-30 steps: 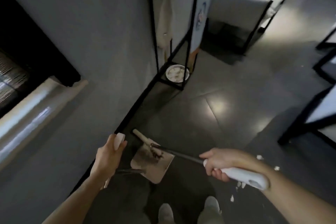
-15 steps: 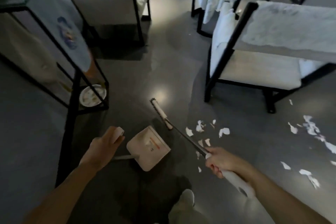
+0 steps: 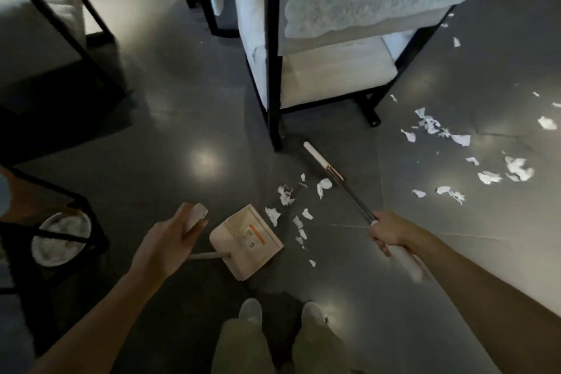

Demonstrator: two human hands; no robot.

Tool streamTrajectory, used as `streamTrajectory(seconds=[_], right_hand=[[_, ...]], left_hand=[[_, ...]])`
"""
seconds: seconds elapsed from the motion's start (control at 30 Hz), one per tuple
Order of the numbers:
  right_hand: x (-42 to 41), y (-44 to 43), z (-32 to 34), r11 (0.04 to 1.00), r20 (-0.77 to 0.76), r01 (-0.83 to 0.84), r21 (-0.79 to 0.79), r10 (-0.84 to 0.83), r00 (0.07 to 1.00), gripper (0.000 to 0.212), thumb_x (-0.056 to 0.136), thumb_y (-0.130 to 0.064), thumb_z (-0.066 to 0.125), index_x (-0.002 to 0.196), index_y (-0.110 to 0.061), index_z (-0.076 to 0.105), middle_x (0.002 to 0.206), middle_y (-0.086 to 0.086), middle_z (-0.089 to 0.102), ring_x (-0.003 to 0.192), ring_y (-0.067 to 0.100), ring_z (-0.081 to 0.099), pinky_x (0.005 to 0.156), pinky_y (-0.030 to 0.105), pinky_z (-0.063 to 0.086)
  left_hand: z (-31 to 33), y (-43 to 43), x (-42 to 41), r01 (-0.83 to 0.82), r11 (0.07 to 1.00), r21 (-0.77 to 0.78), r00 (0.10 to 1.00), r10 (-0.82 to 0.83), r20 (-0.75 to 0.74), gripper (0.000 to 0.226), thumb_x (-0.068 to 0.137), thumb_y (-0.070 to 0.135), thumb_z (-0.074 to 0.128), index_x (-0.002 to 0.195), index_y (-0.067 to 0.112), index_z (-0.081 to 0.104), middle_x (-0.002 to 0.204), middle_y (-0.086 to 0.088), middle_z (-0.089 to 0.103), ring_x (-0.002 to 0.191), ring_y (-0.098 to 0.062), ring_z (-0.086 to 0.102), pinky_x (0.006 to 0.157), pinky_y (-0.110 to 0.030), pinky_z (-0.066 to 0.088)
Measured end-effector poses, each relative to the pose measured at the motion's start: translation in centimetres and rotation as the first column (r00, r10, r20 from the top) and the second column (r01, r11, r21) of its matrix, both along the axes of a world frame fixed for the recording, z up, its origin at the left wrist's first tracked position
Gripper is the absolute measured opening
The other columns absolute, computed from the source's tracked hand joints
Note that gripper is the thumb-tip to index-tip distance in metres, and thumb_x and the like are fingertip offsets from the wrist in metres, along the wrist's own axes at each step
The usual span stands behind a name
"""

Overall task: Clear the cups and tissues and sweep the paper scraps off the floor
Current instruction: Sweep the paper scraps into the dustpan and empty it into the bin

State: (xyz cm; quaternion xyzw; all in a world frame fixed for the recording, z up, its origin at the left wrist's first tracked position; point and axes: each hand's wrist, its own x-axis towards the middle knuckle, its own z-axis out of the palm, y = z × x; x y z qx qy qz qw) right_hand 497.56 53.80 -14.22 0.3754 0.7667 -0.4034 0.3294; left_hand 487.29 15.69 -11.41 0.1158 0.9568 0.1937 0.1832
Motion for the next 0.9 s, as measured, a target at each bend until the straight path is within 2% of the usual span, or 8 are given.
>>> streamTrajectory(seconds=[0.17, 0.27, 0.37, 0.43, 0.57, 0.67, 0.77, 0.9], right_hand=[[-1.5, -0.9, -2.3, 0.999, 0.079, -0.027, 0.023, 0.025, 0.997, 0.023, 0.084, 0.007, 0.045, 0.063, -0.002, 0.049, 0.056, 0.014, 0.05, 0.05, 0.025, 0.048, 0.052, 0.03, 0.04], [-1.8, -3.2, -3.1, 0.998, 0.105, -0.047, -0.042, 0.051, 0.993, 0.011, 0.085, 0.006, 0.047, 0.084, -0.003, 0.053, 0.06, 0.014, 0.053, 0.043, 0.019, 0.05, 0.046, 0.027, 0.042], [-0.9, -6.4, -3.3, 0.986, 0.163, -0.024, -0.164, 0.051, 0.985, 0.034, 0.087, 0.006, 0.049, 0.114, -0.014, 0.048, 0.061, 0.011, 0.051, 0.031, 0.01, 0.047, 0.039, 0.023, 0.04], [0.0, -8.3, -3.4, 0.973, 0.192, 0.002, -0.232, 0.043, 0.98, 0.055, 0.088, 0.005, 0.046, 0.137, -0.018, 0.035, 0.059, 0.009, 0.049, 0.028, 0.007, 0.044, 0.036, 0.021, 0.039], [0.9, -11.3, -1.5, 0.938, 0.209, 0.103, -0.331, -0.033, 0.977, 0.035, 0.084, 0.0, 0.045, 0.112, -0.02, 0.053, 0.054, 0.004, 0.047, 0.033, 0.008, 0.041, 0.037, 0.021, 0.038], [1.8, -11.8, 0.5, 0.906, 0.216, 0.157, -0.393, -0.075, 0.974, 0.046, 0.082, 0.0, 0.047, 0.125, -0.017, 0.051, 0.046, 0.0, 0.047, 0.033, 0.008, 0.04, 0.037, 0.02, 0.037], [3.5, -12.2, 2.4, 0.897, 0.186, 0.17, -0.408, -0.101, 0.977, 0.053, 0.084, 0.004, 0.048, 0.133, -0.014, 0.044, 0.04, -0.002, 0.047, 0.03, 0.008, 0.041, 0.033, 0.017, 0.037], [5.8, -12.8, 4.2, 0.922, 0.1, 0.148, -0.357, -0.12, 0.988, 0.053, 0.083, 0.009, 0.045, 0.133, -0.009, 0.042, 0.049, 0.007, 0.045, 0.029, 0.01, 0.04, 0.031, 0.018, 0.035]], left_hand=[[-0.5, 2.5, -3.2, 0.064, 0.996, 0.063, 0.998, -0.064, 0.002, 0.019, 0.095, 0.027, 0.047, 0.11, 0.017, 0.039, 0.066, 0.0, 0.055, 0.046, -0.009, 0.056, 0.041, -0.015, 0.038], [-0.5, 3.3, -5.8, 0.076, 0.987, 0.14, 0.997, -0.074, -0.021, 0.021, 0.096, 0.026, 0.047, 0.112, 0.016, 0.04, 0.071, -0.006, 0.057, 0.049, -0.017, 0.059, 0.043, -0.025, 0.045], [-0.7, 3.6, -7.8, 0.072, 0.978, 0.197, 0.997, -0.066, -0.035, 0.022, 0.095, 0.031, 0.046, 0.111, 0.015, 0.042, 0.073, -0.011, 0.058, 0.052, -0.025, 0.059, 0.048, -0.039, 0.053], [-1.2, 3.9, -8.6, 0.095, 0.975, 0.199, 0.993, -0.08, -0.083, 0.024, 0.095, 0.035, 0.046, 0.109, 0.016, 0.042, 0.07, -0.01, 0.057, 0.05, -0.024, 0.058, 0.047, -0.038, 0.052], [-1.8, 4.7, -9.5, 0.129, 0.974, 0.185, 0.985, -0.105, -0.134, 0.021, 0.095, 0.038, 0.046, 0.105, 0.02, 0.04, 0.068, -0.007, 0.055, 0.05, -0.021, 0.056, 0.045, -0.034, 0.048], [-1.8, 4.4, -9.7, 0.115, 0.969, 0.218, 0.99, -0.094, -0.105, 0.017, 0.094, 0.038, 0.049, 0.095, 0.023, 0.04, 0.07, -0.008, 0.055, 0.055, -0.023, 0.055, 0.049, -0.035, 0.048], [-1.3, 3.5, -9.5, 0.104, 0.967, 0.233, 0.995, -0.098, -0.037, 0.019, 0.094, 0.038, 0.05, 0.103, 0.022, 0.045, 0.077, -0.01, 0.057, 0.064, -0.028, 0.058, 0.062, -0.046, 0.054], [-0.6, 2.2, -7.7, 0.135, 0.955, 0.264, 0.99, -0.138, -0.009, 0.022, 0.094, 0.034, 0.05, 0.109, 0.019, 0.049, 0.077, -0.009, 0.058, 0.064, -0.026, 0.059, 0.065, -0.045, 0.055]])
